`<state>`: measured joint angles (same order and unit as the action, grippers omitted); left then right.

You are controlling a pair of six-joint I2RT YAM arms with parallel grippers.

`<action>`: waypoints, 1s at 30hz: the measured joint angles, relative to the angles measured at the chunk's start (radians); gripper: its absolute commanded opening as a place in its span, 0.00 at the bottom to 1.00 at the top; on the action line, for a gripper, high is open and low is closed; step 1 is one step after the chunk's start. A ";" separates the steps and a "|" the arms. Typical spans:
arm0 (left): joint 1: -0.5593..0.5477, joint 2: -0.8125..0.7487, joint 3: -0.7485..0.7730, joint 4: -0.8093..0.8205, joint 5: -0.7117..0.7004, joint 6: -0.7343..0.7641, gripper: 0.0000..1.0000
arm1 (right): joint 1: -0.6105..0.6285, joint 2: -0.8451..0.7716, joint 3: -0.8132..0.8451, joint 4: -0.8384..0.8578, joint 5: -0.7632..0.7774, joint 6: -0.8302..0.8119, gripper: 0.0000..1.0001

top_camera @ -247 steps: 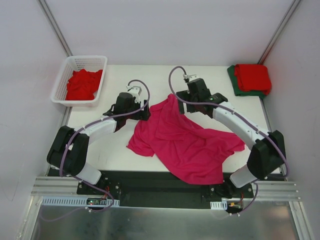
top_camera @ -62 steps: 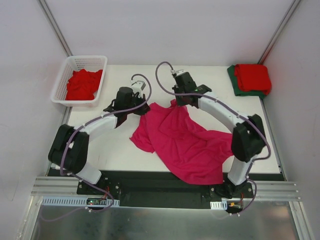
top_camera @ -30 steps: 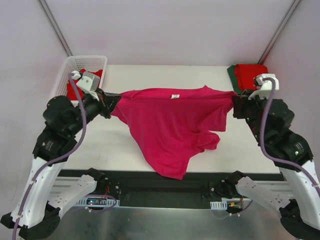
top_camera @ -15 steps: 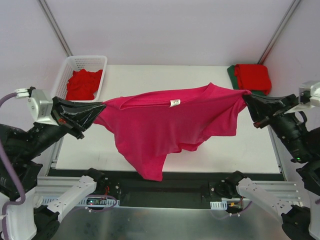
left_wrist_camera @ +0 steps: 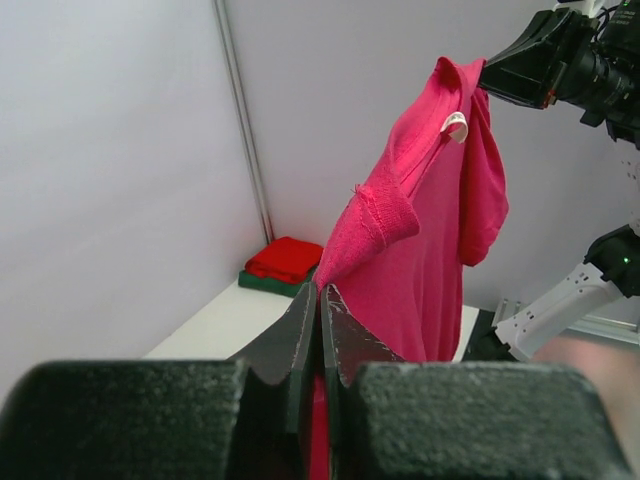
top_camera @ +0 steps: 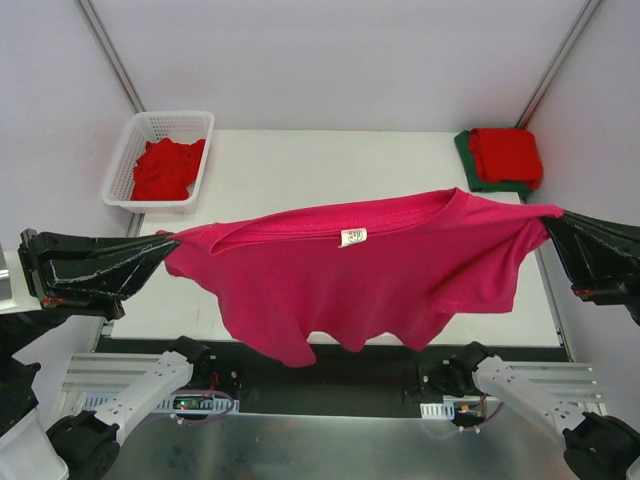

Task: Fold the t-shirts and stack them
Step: Flatten out the tshirt

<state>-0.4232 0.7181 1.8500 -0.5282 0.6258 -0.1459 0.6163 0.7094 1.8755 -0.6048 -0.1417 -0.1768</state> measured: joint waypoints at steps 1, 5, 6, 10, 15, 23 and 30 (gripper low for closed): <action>0.001 -0.003 0.001 -0.002 0.002 -0.001 0.00 | 0.000 -0.003 0.000 0.000 -0.004 0.000 0.01; 0.011 -0.006 0.019 -0.010 0.010 -0.009 0.00 | -0.002 -0.024 0.000 -0.003 -0.032 0.010 0.01; 0.013 -0.006 0.026 -0.011 0.013 -0.013 0.00 | -0.002 -0.029 0.000 -0.004 -0.037 0.013 0.02; 0.023 -0.016 0.045 -0.013 0.029 -0.032 0.00 | -0.006 -0.057 -0.019 -0.006 -0.054 0.032 0.02; 0.045 -0.082 -0.015 -0.008 0.027 -0.048 0.00 | -0.007 -0.117 -0.114 -0.002 -0.040 0.043 0.01; 0.045 -0.089 -0.338 0.085 -0.060 -0.019 0.00 | -0.011 -0.086 -0.409 0.058 0.208 -0.002 0.01; 0.045 0.112 -0.587 0.248 -0.167 0.031 0.00 | -0.018 0.170 -0.610 0.183 0.373 -0.047 0.01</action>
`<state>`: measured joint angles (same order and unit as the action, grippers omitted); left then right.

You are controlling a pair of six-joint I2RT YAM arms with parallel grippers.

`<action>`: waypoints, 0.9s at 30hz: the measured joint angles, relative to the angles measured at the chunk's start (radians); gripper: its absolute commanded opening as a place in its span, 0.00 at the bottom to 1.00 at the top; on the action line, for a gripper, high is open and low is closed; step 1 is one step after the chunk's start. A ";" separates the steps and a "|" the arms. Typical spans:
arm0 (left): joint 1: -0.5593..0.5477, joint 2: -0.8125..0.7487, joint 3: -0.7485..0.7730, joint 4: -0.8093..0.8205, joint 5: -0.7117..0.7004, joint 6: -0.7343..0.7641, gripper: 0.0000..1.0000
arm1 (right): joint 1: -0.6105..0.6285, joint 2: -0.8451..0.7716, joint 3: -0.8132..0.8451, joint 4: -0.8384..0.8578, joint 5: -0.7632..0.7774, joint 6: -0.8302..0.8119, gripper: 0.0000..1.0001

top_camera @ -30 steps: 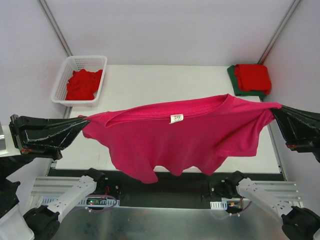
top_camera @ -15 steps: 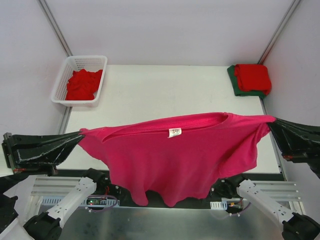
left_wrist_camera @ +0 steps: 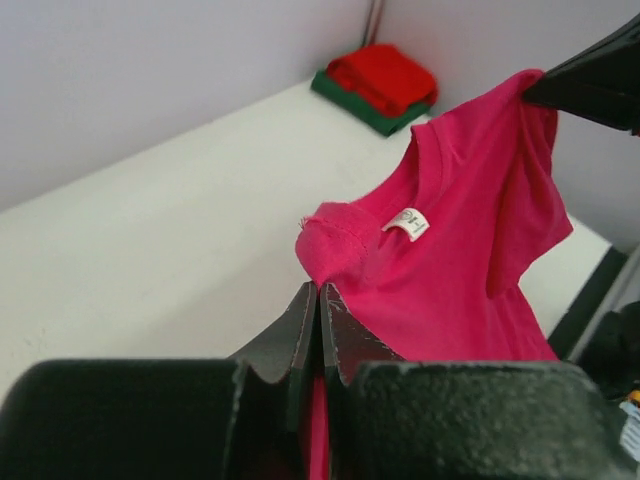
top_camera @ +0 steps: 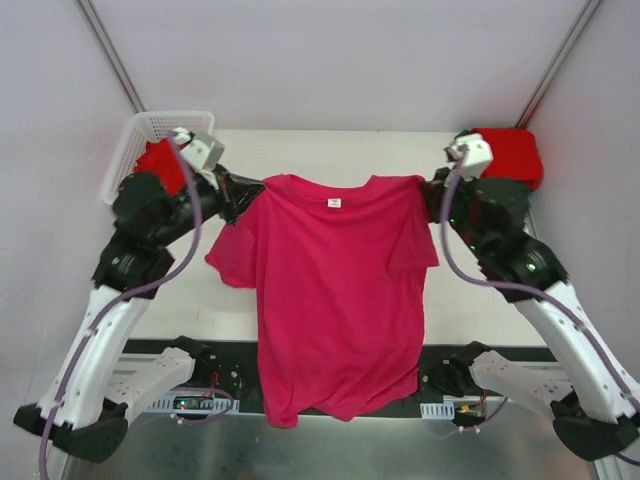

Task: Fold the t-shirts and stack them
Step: Flatten out the tshirt

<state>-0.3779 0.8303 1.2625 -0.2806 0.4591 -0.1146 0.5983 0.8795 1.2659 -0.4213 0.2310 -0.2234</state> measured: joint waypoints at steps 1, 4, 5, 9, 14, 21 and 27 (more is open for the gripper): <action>0.000 0.036 -0.032 0.034 -0.018 0.006 0.00 | -0.003 0.035 -0.017 0.015 0.009 -0.003 0.02; 0.000 0.145 -0.124 0.134 -0.068 0.026 0.00 | -0.024 0.153 -0.076 0.075 0.028 -0.003 0.02; 0.000 0.186 -0.156 0.171 -0.082 0.031 0.00 | -0.037 0.193 -0.087 0.093 0.031 -0.003 0.02; 0.000 0.399 -0.203 0.318 -0.138 0.051 0.00 | -0.079 0.343 -0.098 0.171 0.042 -0.003 0.01; 0.000 0.684 -0.168 0.437 -0.182 0.067 0.00 | -0.125 0.512 -0.098 0.269 0.044 -0.002 0.01; 0.018 0.983 0.056 0.475 -0.206 0.107 0.00 | -0.204 0.716 -0.015 0.331 0.045 -0.003 0.02; 0.055 1.138 0.285 0.478 -0.208 0.137 0.00 | -0.250 0.817 0.067 0.353 0.055 -0.006 0.01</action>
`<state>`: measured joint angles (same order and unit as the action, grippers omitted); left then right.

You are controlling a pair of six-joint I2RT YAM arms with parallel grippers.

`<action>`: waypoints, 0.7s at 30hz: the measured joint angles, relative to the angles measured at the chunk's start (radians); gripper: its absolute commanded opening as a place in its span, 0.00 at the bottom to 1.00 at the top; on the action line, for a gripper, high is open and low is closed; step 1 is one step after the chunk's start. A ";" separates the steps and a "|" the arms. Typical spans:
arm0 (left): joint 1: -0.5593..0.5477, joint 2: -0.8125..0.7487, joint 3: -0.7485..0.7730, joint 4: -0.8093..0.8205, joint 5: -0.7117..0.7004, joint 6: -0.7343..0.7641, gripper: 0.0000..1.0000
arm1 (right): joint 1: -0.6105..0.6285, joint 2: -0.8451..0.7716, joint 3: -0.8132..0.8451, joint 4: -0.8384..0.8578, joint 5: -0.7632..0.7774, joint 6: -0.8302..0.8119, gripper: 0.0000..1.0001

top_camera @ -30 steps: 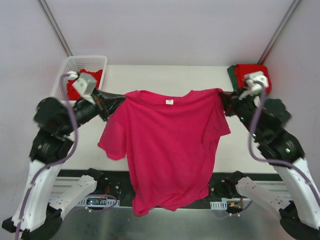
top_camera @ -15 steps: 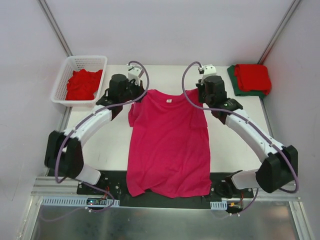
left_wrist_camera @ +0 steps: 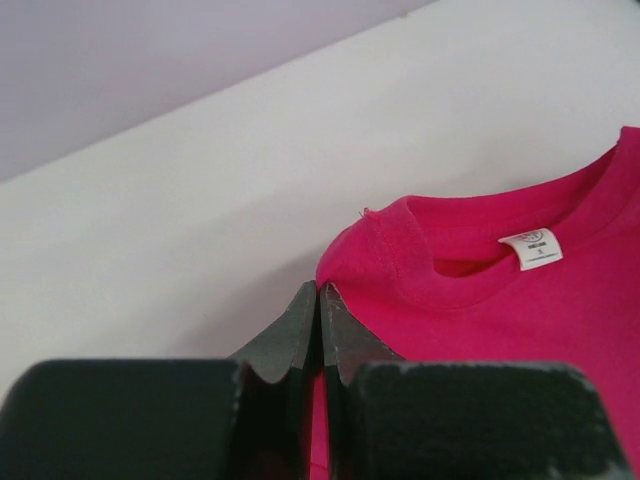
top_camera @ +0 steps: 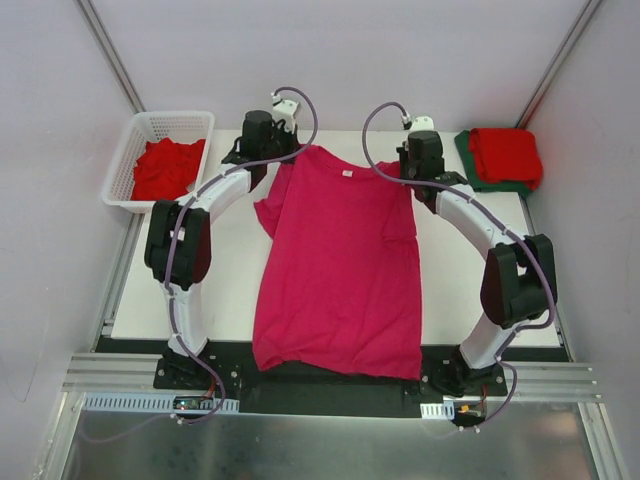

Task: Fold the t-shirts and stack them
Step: Flatten out the tshirt

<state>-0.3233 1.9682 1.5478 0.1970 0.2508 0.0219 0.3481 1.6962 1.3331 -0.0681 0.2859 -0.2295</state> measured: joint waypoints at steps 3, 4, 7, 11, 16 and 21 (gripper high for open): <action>0.017 0.072 0.093 -0.006 -0.002 0.020 0.00 | -0.023 0.039 0.033 0.013 0.009 -0.001 0.01; 0.019 0.094 0.117 -0.008 -0.002 0.024 0.00 | -0.029 0.050 0.041 0.016 0.012 -0.002 0.02; 0.025 0.169 0.195 -0.024 -0.007 0.042 0.00 | -0.042 0.077 0.057 0.020 0.018 -0.008 0.01; 0.026 0.266 0.290 -0.055 -0.019 0.061 0.00 | -0.053 0.113 0.072 0.021 0.026 -0.015 0.01; 0.026 0.351 0.367 -0.084 -0.024 0.074 0.00 | -0.059 0.140 0.082 0.020 0.042 -0.020 0.01; 0.026 0.404 0.420 -0.087 -0.026 0.077 0.00 | -0.068 0.150 0.087 0.020 0.058 -0.025 0.02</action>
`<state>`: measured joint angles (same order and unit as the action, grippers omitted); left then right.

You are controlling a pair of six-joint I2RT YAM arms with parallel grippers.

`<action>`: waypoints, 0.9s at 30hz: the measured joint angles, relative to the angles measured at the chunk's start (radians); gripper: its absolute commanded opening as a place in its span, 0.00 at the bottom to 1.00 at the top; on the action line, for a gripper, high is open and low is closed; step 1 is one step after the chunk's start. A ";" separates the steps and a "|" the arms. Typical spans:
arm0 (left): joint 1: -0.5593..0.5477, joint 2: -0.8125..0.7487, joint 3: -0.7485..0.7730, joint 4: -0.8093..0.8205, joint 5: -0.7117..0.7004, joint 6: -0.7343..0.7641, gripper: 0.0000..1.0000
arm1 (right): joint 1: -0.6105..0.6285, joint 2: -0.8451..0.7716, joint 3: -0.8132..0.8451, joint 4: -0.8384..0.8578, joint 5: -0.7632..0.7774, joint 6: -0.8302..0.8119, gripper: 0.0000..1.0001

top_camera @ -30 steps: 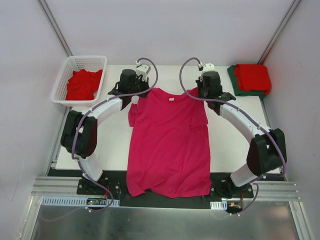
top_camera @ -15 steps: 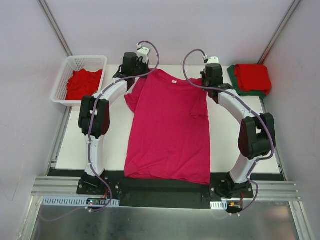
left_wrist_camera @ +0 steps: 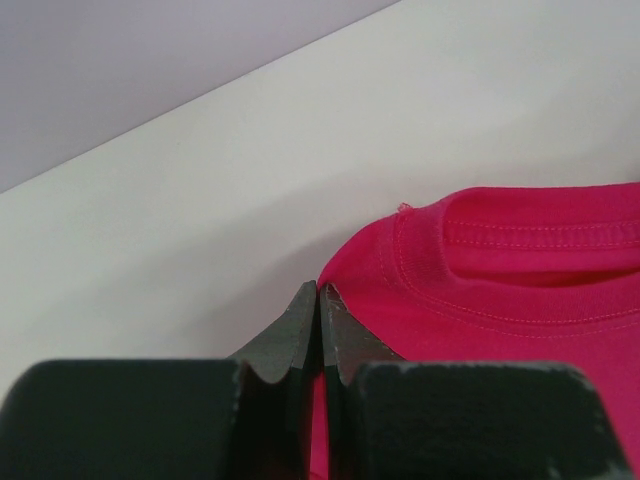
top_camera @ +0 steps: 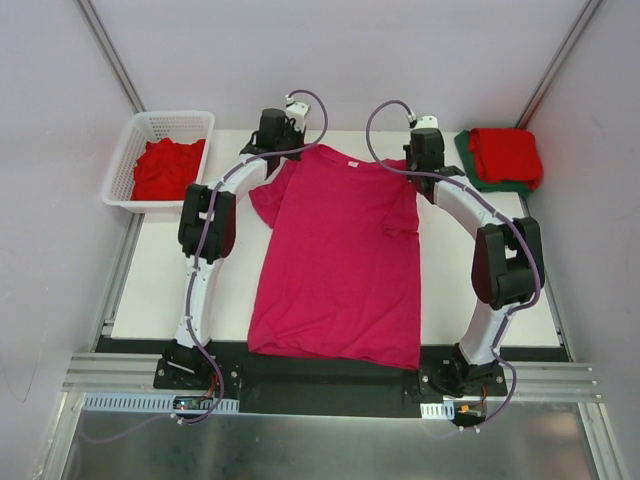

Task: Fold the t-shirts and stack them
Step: Flatten out the tshirt

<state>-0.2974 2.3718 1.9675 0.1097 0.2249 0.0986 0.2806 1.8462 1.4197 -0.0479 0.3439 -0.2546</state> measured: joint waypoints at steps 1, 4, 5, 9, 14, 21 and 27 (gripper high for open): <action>0.000 0.005 0.004 -0.004 -0.001 0.001 0.00 | -0.001 0.001 0.000 0.000 0.008 -0.001 0.01; 0.000 0.017 0.023 -0.014 -0.002 0.005 0.00 | -0.002 0.002 0.001 0.000 0.030 -0.006 0.01; 0.000 0.020 0.031 -0.016 -0.002 0.008 0.00 | -0.002 0.002 0.001 0.000 0.040 -0.008 0.01; -0.003 0.032 0.058 -0.018 -0.003 0.018 0.10 | -0.002 0.002 0.001 0.000 0.092 -0.015 0.01; -0.011 0.033 0.061 -0.016 -0.030 0.041 0.88 | -0.003 0.002 0.002 -0.002 0.167 -0.021 0.02; -0.011 0.031 0.060 -0.017 -0.115 0.045 1.00 | -0.006 0.024 0.037 -0.044 0.234 -0.011 0.75; -0.012 -0.090 -0.098 -0.024 -0.179 0.044 0.99 | -0.008 0.021 0.039 -0.100 0.253 0.002 0.90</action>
<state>-0.3092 2.2822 1.8690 0.0856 0.0463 0.1425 0.2726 1.8668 1.4590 -0.1478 0.5972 -0.2531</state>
